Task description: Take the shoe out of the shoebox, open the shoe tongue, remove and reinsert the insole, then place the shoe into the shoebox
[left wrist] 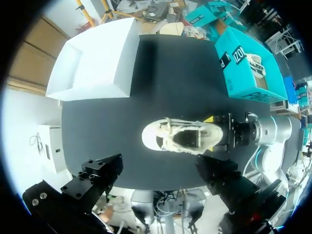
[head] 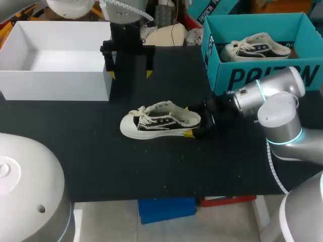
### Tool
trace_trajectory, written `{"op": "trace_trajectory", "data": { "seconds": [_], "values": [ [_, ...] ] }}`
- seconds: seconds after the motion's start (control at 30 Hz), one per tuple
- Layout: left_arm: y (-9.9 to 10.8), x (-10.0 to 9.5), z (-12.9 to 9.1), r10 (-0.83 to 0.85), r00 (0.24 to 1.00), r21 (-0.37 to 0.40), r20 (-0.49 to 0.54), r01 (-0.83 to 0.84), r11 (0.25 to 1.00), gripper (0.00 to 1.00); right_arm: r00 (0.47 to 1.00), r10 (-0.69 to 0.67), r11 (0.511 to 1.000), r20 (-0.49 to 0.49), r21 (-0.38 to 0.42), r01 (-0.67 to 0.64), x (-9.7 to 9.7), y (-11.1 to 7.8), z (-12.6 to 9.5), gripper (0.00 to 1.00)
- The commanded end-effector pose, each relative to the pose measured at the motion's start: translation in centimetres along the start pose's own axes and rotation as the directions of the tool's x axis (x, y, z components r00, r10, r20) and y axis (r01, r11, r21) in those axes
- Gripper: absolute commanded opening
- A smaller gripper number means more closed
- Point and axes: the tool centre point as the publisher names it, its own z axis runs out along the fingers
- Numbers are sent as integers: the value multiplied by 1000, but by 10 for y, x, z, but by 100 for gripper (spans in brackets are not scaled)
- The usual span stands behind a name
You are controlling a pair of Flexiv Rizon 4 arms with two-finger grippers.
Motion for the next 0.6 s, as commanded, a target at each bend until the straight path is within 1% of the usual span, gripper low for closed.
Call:
{"op": "trace_trajectory", "data": {
  "seconds": [0.03,0.2,0.27,0.37,0.47,0.5,0.57,0.6],
  "values": [
    [11,18,14,9,1000,-8,30,-9,1000,100,1000,1,1000,0,0,-1,2,-2,4,0],
    [19,32,33,23,996,-19,81,-21,1000,100,1000,1,1000,0,0,-1,2,-2,4,0],
    [24,39,40,24,992,0,122,-25,1000,100,1000,1,1000,0,0,-1,2,-2,4,0],
    [28,49,52,21,987,-1,160,-21,1000,100,1000,1,1000,0,0,-1,2,-2,4,0],
    [33,58,64,34,982,-5,185,-34,999,100,1000,1,1000,0,0,-1,2,-2,4,0],
    [35,61,68,42,982,-16,187,-40,999,100,1000,1,1000,0,0,-1,2,-2,4,0],
    [37,66,76,43,976,12,212,-46,999,100,1000,1,1000,0,0,-1,2,-2,4,0],
    [38,68,79,43,977,9,210,-46,999,100,1000,1,1000,0,0,-1,2,-2,4,0]
  ]
}}
